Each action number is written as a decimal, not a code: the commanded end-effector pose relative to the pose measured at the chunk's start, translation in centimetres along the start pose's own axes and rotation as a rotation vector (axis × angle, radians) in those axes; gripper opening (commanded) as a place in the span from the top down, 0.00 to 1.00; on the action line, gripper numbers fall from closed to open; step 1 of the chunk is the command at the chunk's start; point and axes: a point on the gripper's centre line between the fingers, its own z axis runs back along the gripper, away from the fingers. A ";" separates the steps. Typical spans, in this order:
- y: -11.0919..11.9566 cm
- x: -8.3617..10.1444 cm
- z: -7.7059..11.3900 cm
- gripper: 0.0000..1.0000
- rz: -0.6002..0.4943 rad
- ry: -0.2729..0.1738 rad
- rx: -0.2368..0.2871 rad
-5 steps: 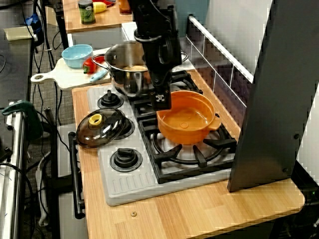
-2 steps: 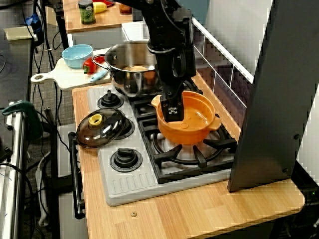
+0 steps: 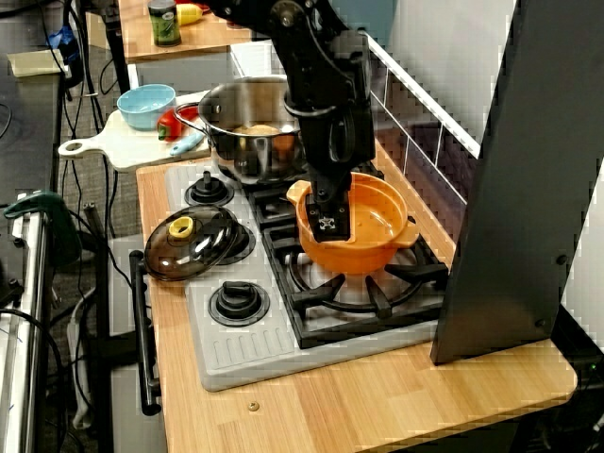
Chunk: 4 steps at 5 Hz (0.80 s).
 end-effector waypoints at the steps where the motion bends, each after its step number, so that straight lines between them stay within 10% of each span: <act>1: 0.2 1.0 0.8 0.00 -0.056 -0.085 0.014; 4: -0.6 1.6 -0.4 0.00 -0.021 -0.072 0.005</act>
